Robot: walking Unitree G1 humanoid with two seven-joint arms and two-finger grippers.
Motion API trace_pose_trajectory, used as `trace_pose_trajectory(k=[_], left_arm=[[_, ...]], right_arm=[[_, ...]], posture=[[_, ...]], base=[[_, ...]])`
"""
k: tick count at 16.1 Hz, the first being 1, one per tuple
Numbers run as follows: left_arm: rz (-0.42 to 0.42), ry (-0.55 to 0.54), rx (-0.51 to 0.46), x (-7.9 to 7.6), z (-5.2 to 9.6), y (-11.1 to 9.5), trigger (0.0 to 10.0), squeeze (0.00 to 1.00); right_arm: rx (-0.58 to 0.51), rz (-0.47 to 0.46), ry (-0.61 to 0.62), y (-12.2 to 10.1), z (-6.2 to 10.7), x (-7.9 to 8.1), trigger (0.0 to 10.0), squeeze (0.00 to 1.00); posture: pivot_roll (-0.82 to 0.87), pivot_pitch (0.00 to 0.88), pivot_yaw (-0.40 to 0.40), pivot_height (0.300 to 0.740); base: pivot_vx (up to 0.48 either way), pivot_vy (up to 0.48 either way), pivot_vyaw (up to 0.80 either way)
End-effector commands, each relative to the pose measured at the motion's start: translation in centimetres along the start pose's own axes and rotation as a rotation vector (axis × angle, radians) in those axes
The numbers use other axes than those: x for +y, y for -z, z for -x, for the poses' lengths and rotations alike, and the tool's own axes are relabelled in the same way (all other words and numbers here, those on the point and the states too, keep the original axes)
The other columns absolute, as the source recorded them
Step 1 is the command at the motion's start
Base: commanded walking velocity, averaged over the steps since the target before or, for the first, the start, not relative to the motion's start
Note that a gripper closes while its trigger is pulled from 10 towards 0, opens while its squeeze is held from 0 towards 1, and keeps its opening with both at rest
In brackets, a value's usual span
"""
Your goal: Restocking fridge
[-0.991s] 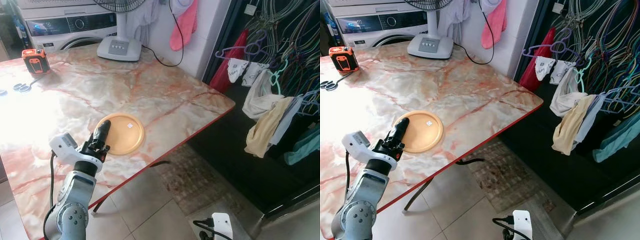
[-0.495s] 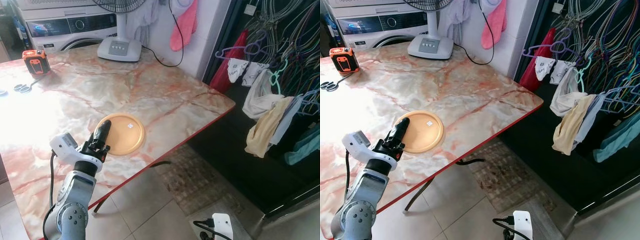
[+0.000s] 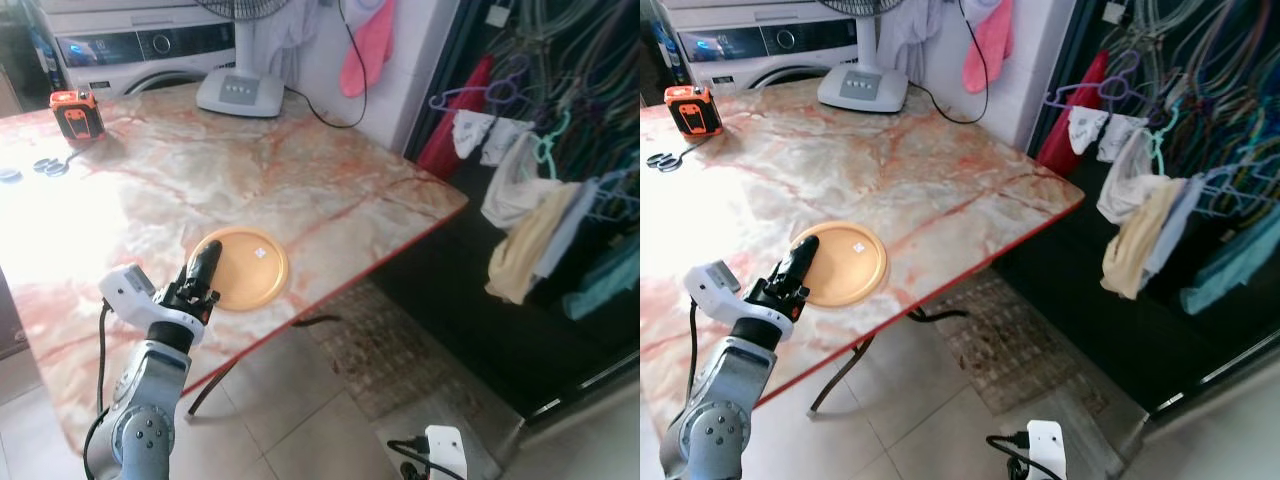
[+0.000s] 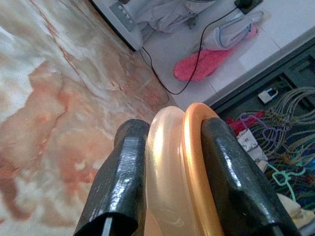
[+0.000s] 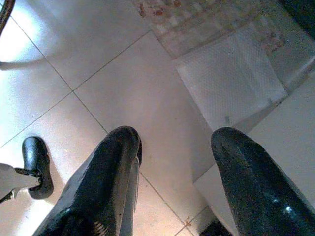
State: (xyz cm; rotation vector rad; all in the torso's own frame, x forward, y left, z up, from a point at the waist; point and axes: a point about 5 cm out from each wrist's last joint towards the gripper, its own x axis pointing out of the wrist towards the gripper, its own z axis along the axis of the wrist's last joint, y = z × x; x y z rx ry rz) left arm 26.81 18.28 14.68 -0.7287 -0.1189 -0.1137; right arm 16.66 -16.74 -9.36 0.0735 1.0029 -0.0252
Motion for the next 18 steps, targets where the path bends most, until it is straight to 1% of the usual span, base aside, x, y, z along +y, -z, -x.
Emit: trace_pose_trajectory(k=[1,6,18], left_arm=[[-0.015,0.018,0.010,-0.35,-0.23,0.24,10.0,0.00],[-0.032,0.016,0.014,-0.19,-0.27,0.12,10.0,0.00],[-0.044,0.013,0.026,0.05,-0.16,0.28,10.0,0.00]], right_arm=[[-0.012,-0.014,0.020,-0.24,0.01,-0.45,10.0,0.00],[-0.016,-0.019,0.023,-0.33,0.00,-0.41,10.0,0.00],[-0.018,-0.016,0.023,-0.39,-0.01,-0.41,10.0,0.00]], posture=[[-0.05,0.000,-0.113,0.740],[-0.05,0.001,-0.111,0.740],[-0.04,0.006,-0.112,0.740]], base=[[-0.251,0.000,0.00],[-0.252,0.000,0.00],[-0.252,0.000,0.00]])
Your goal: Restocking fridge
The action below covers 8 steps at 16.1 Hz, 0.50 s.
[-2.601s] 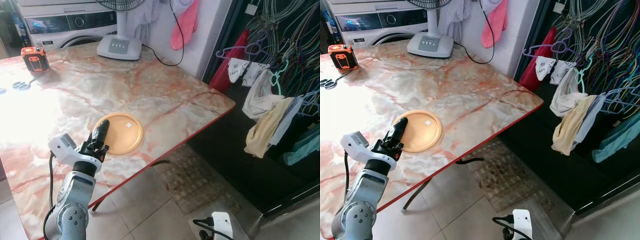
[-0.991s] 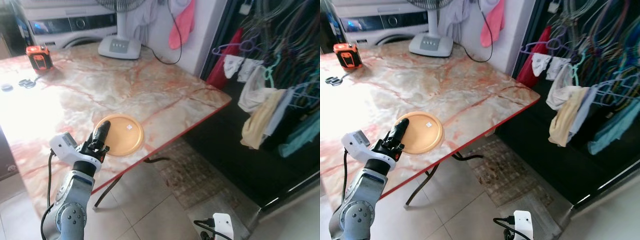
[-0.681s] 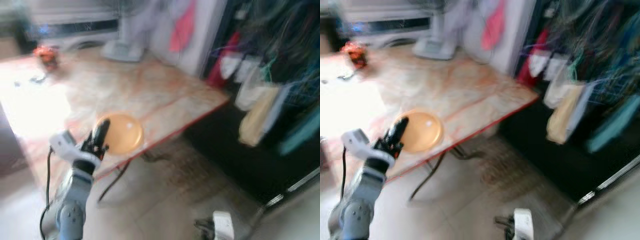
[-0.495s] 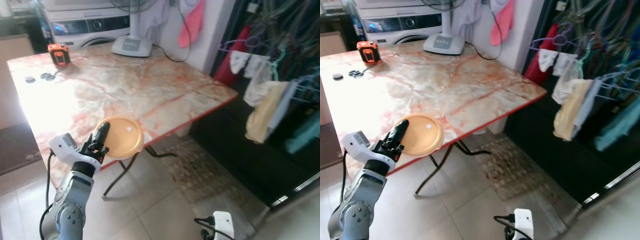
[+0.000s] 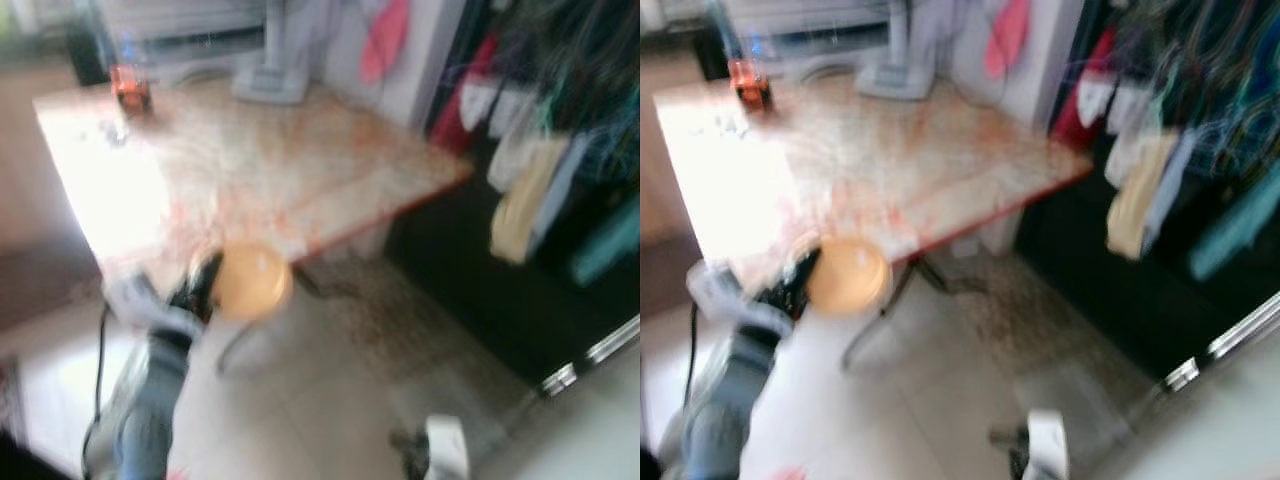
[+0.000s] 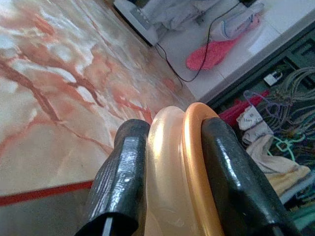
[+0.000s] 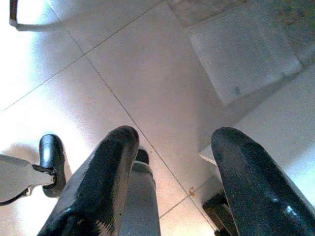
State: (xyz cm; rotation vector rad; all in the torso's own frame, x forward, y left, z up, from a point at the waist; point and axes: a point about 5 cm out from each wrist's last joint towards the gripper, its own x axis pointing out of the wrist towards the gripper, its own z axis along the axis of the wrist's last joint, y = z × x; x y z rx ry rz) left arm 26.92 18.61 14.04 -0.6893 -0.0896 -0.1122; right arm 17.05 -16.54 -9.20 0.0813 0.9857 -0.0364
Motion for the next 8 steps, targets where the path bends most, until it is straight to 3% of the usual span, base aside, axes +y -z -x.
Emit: trace_pose_trajectory(k=[1,3,8], left_arm=[[-0.008,0.023,-0.001,-0.6,-0.2,0.0,10.0,0.00],[-0.021,0.022,0.009,-0.5,-0.2,0.2,10.0,0.00],[-0.132,-0.045,0.098,1.9,0.0,1.7,10.0,0.00]], right_arm=[[-0.001,-0.004,0.017,0.0,0.1,-0.6,10.0,0.00],[-0.001,-0.005,0.017,0.0,0.1,-0.6,10.0,0.00],[0.000,-0.005,0.014,0.0,0.1,-0.6,10.0,0.00]], posture=[[-0.04,0.006,-0.112,0.740],[-0.04,0.007,-0.111,0.740],[-0.04,0.006,-0.109,0.740]], base=[[-0.251,0.000,0.00],[-0.253,0.000,0.00],[0.000,0.000,0.00]])
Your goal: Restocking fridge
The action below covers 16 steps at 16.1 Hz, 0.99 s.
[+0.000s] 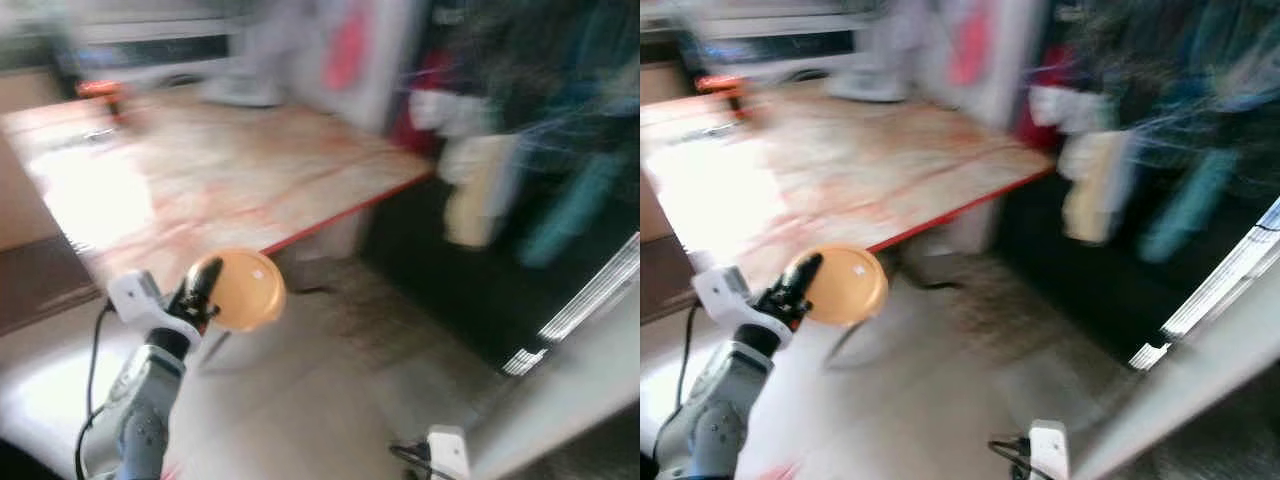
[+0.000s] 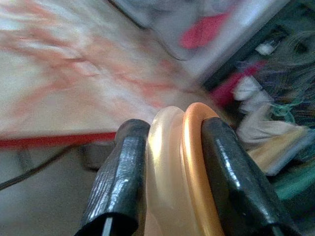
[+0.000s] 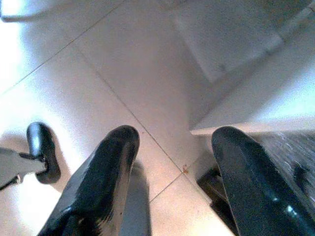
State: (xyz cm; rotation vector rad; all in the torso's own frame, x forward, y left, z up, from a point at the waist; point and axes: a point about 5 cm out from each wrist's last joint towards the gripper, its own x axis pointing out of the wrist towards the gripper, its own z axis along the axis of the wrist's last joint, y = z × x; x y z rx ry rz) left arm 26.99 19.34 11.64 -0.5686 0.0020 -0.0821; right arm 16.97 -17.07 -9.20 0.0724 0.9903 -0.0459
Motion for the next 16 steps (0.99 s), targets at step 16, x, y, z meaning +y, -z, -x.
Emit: trace_pose_trajectory(k=[16], left_arm=[[-0.542,-0.563,0.683,12.1,5.0,11.0,10.0,0.00]], right_arm=[[-0.010,-0.034,-0.007,-0.1,0.0,0.6,10.0,0.00]], posture=[[-0.02,0.000,-0.089,0.740]], base=[[0.000,0.000,0.00]])
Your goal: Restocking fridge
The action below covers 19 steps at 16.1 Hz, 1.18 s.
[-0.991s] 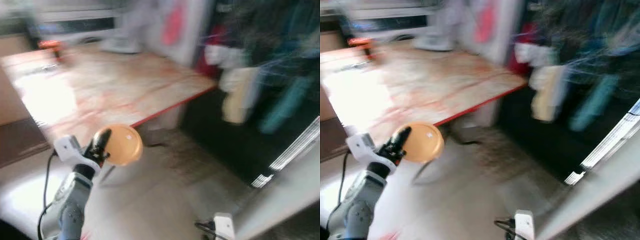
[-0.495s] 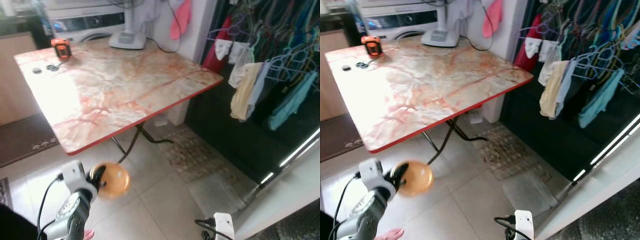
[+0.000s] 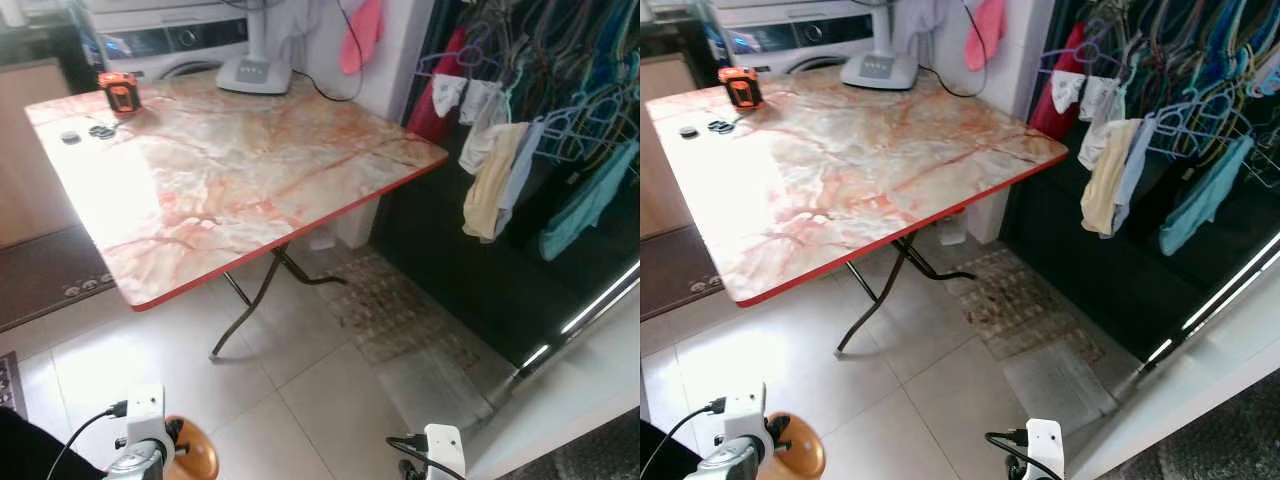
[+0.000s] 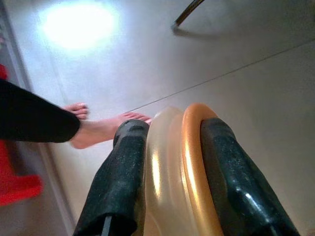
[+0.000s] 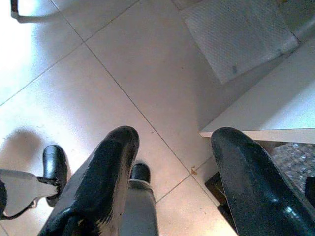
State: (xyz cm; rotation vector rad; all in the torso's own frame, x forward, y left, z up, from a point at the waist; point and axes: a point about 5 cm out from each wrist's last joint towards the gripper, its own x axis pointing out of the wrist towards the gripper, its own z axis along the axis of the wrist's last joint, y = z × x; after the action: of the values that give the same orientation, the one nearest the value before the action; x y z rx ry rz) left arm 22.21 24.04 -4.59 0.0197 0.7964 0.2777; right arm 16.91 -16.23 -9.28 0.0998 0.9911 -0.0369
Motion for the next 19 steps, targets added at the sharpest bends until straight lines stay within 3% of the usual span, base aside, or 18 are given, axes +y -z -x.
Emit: trace_pose_trajectory(k=[1,6,8,10,11,15,19], left_arm=[[-0.065,-0.032,-0.002,0.1,-0.1,0.1,10.0,0.00],[-0.051,-0.157,-0.035,0.8,0.2,1.1,10.0,0.00],[-0.445,-0.169,-0.074,0.2,0.1,0.7,10.0,0.00],[-0.812,-0.041,-0.081,-1.3,0.0,0.9,10.0,0.00],[-0.893,0.016,-0.041,-1.6,0.1,1.7,10.0,0.00],[-0.936,0.096,0.040,-2.1,0.4,3.7,10.0,0.00],[-0.858,0.077,0.168,-1.1,1.0,6.1,10.0,0.00]], right_arm=[[-0.010,-0.014,0.012,-0.2,0.0,-0.2,10.0,0.00],[-0.006,-0.023,0.014,-0.2,0.0,0.0,10.0,0.00],[-0.005,-0.021,0.014,-0.1,0.0,-0.1,10.0,0.00],[-0.006,-0.019,0.015,-0.2,0.0,-0.2,10.0,0.00],[-0.006,-0.016,0.014,-0.2,0.0,-0.2,10.0,0.00],[-0.004,-0.013,0.013,-0.1,0.0,-0.2,10.0,0.00],[0.004,-0.009,0.013,0.0,0.0,-0.2,10.0,0.00]], posture=[[-0.03,0.000,-0.084,0.740],[-0.03,0.000,-0.080,0.740],[-0.03,0.001,-0.086,0.740],[-0.03,0.003,-0.088,0.740],[-0.03,0.002,-0.089,0.740],[-0.03,0.001,-0.089,0.740],[-0.03,0.004,-0.092,0.740]], base=[[0.000,0.000,0.00],[0.000,0.000,0.00],[0.000,0.000,0.00],[0.000,0.000,0.00],[0.000,0.000,0.00],[0.000,0.000,0.00],[0.000,0.000,0.00]])
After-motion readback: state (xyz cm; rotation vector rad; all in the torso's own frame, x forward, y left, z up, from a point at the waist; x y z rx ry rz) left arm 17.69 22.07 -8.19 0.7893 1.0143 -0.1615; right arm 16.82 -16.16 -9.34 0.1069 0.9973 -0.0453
